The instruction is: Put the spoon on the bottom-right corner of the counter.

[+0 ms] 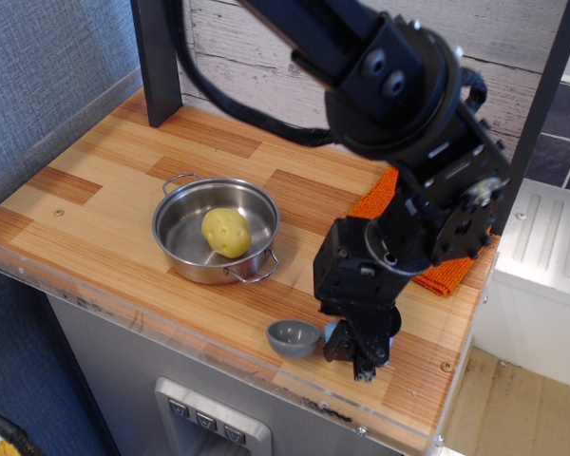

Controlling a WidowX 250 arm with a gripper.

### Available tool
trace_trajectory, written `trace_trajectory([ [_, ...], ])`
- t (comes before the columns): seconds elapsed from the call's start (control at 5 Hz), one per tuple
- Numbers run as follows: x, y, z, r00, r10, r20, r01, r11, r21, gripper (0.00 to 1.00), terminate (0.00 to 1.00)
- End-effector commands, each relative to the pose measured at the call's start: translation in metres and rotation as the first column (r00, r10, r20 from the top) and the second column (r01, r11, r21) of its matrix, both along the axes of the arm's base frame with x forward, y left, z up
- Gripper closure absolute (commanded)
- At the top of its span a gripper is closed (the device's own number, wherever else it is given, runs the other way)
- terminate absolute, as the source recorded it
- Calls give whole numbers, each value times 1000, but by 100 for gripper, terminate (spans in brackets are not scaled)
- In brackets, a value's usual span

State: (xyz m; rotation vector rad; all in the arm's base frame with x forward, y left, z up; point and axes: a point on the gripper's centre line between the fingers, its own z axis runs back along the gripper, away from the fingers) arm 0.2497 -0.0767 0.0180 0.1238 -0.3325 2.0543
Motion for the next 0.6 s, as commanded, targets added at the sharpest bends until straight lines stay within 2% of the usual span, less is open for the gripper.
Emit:
trace_trajectory([
  [0.0, 3, 4, 9, 1000, 13, 21, -13, 1000, -16, 0, 0],
  [0.4, 11, 3, 31, 998, -22, 59, 22, 1000, 9, 0, 0],
])
